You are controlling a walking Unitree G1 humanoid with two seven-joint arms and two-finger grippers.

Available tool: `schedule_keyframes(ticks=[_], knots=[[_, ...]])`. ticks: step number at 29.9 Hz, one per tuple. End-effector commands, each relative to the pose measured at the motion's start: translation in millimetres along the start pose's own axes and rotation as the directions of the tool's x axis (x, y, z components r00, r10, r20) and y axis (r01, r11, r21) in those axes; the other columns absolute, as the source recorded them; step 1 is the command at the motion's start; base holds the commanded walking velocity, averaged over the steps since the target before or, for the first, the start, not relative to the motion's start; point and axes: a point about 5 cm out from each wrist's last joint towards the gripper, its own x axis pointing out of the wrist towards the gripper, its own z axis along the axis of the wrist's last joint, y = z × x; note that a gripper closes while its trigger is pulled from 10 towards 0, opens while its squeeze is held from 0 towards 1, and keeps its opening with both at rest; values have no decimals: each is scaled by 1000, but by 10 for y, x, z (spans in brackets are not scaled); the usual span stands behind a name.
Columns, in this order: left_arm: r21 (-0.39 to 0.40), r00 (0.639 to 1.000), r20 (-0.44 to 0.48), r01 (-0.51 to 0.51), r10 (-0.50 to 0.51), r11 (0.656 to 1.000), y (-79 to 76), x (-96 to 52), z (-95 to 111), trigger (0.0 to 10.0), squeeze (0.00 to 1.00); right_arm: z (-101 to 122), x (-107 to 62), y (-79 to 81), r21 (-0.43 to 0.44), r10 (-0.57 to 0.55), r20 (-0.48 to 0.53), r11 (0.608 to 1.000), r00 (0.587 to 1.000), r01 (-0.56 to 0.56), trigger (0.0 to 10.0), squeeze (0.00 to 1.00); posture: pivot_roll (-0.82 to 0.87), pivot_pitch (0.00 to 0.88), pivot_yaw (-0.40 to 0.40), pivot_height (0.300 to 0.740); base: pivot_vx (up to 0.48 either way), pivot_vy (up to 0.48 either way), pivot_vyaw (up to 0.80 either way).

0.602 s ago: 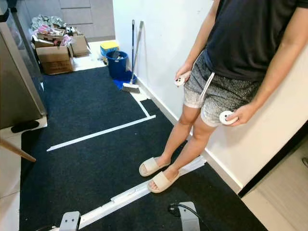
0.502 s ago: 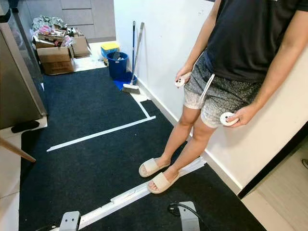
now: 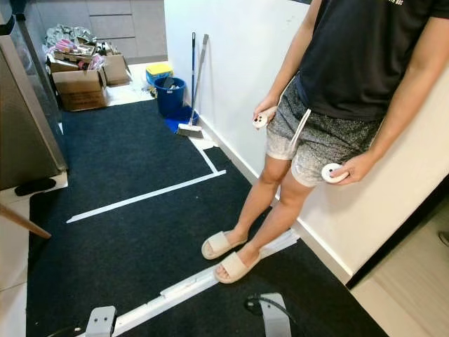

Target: Restocking fridge

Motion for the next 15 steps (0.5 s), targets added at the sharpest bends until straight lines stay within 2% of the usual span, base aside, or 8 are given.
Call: schedule_keyframes(ticks=[1,9,14,15], knots=[[-1,1000,-4,15,-15,1000,-76,5,-43,10000,0,-78,-15,-43,-1,-12,-29,1000,1000,12,10000,0,29,0,-37,740,0,0,-800],[22,1000,3,4,-4,1000,-40,-8,-55,10000,0,-77,-14,-35,-2,-8,-27,1000,1000,8,10000,0,31,0,-29,740,0,0,0],[24,1000,3,6,-6,1000,-48,-9,-64,10000,0,-70,-14,-3,21,38,-9,999,999,-38,10000,0,31,0,-28,740,0,0,0],[23,1000,2,10,-10,1000,-53,-8,-66,10000,0,-73,-15,2,20,49,-8,999,999,-49,10000,0,31,0,-28,740,0,0,800]])
